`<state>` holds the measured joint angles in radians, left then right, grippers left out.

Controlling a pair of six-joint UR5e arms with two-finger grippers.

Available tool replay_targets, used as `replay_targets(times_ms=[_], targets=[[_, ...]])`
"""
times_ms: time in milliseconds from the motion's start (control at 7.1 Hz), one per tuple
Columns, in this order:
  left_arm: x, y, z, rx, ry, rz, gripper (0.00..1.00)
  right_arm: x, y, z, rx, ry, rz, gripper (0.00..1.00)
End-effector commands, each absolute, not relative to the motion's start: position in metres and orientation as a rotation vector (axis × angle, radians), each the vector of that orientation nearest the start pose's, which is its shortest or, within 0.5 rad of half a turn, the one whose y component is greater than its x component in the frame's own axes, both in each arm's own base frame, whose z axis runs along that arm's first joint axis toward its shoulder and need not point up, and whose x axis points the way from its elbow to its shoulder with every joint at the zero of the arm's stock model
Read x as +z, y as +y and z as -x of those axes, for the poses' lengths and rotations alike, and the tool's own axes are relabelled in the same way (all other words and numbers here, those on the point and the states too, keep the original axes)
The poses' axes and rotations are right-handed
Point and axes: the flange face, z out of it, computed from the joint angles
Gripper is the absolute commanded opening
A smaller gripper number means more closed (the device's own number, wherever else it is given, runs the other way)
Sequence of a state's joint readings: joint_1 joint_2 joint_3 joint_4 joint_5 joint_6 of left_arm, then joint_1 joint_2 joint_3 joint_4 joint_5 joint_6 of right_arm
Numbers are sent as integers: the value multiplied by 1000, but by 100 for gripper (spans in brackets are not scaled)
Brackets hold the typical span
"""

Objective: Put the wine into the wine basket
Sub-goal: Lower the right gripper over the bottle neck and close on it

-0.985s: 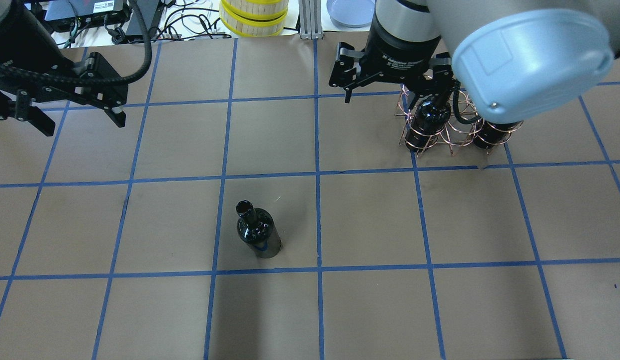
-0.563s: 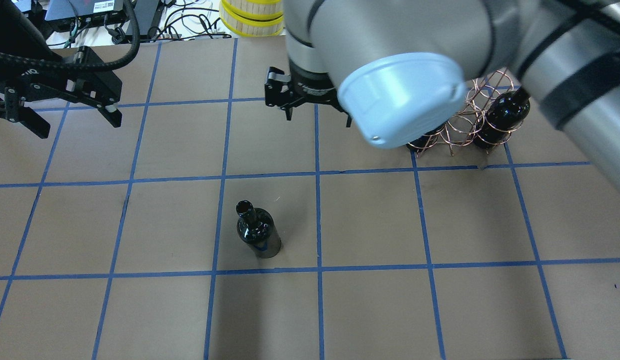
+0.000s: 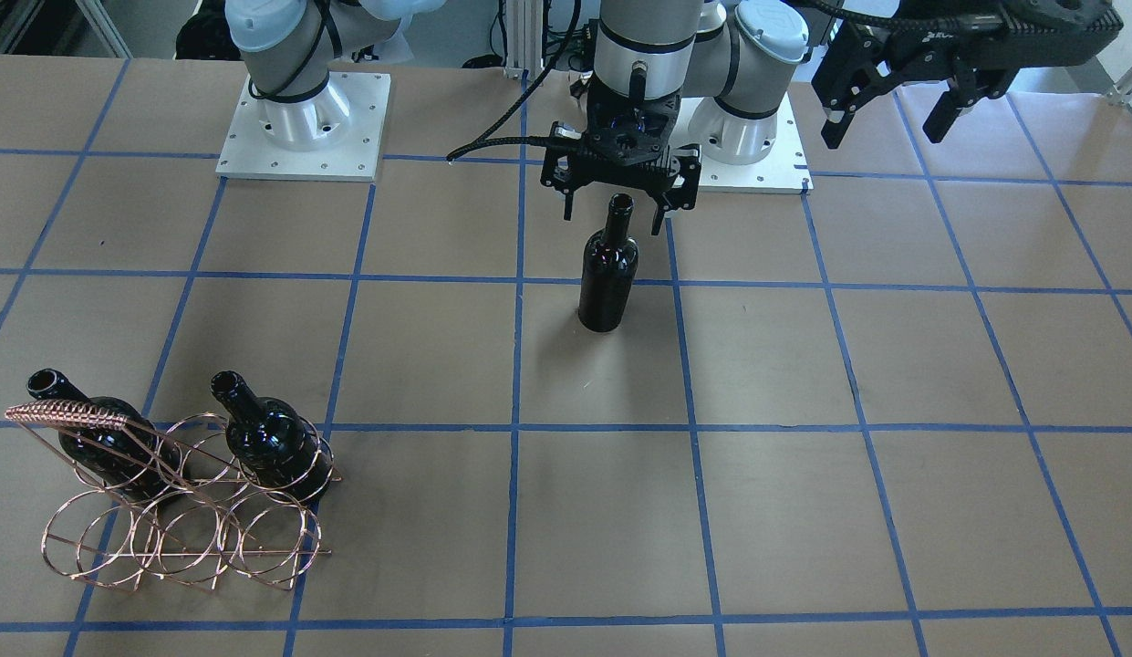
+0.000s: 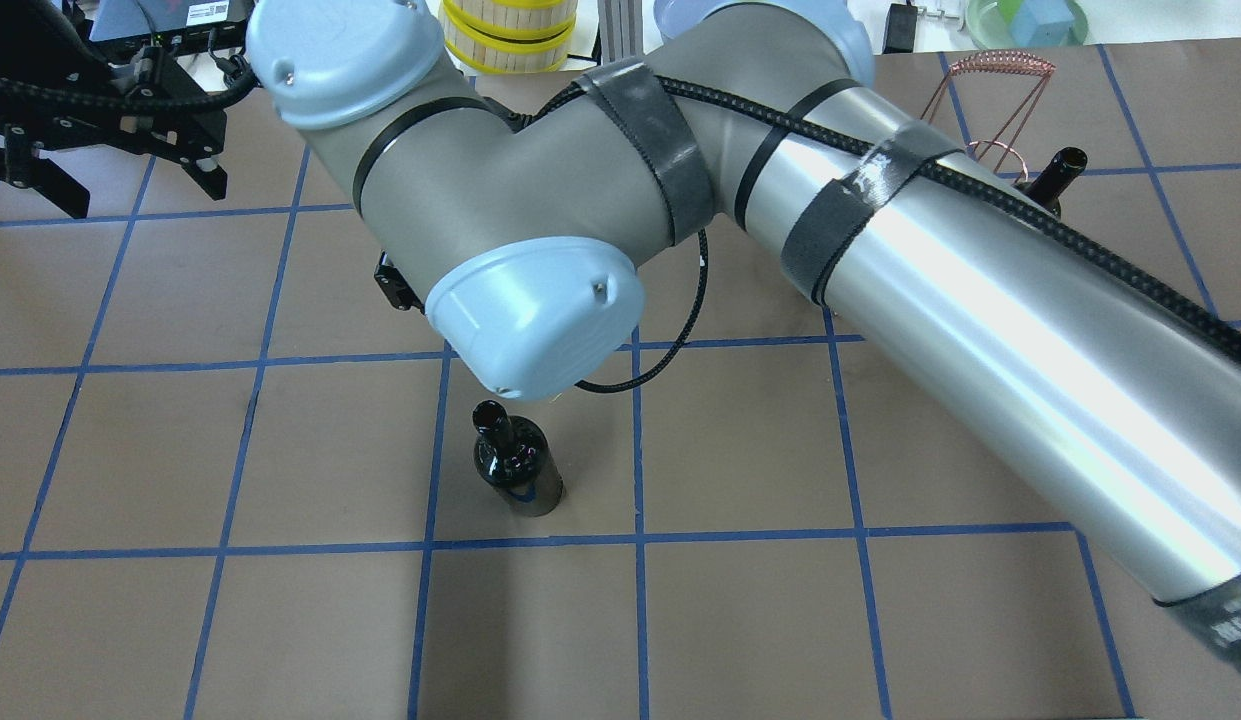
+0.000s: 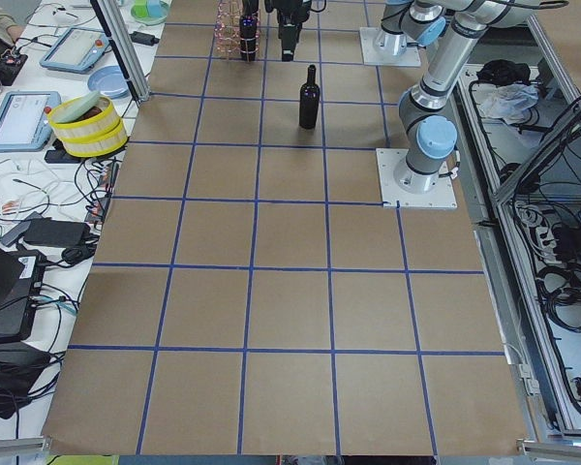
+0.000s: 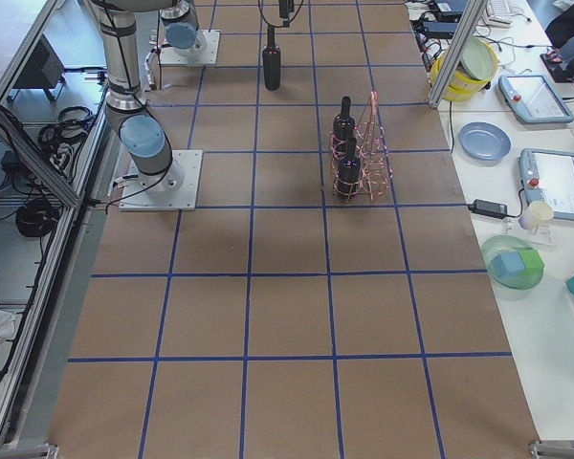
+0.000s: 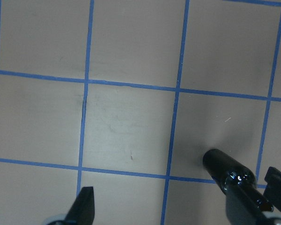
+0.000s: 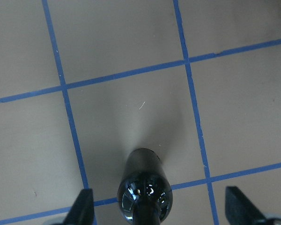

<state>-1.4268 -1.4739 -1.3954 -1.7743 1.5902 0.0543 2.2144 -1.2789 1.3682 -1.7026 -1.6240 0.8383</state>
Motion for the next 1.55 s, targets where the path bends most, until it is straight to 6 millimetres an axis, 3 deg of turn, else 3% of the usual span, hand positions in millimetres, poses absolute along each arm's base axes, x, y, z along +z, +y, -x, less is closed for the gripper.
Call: replay_targets(times_ms=[0,422,563,845,985,1408], targets=[[606,-457,27,-130,3101,108,100,402,-401,-475,29,3140,-336,96],[604,-453,27,-123,3103,106,100,400,-400,-476,57,3132,-374,96],[604,-453,28,-120,3103,106,100,395,-397,-483,134,3075,-477,93],[602,-447,27,-64,3103,106,100,388,-388,-493,138,3092,-440,92],[602,-446,28,-64,3103,101,100,386,-388,-494,114,3111,-427,87],[601,-446,29,-65,3107,99,100,374,-388,-494,135,3135,-385,36]])
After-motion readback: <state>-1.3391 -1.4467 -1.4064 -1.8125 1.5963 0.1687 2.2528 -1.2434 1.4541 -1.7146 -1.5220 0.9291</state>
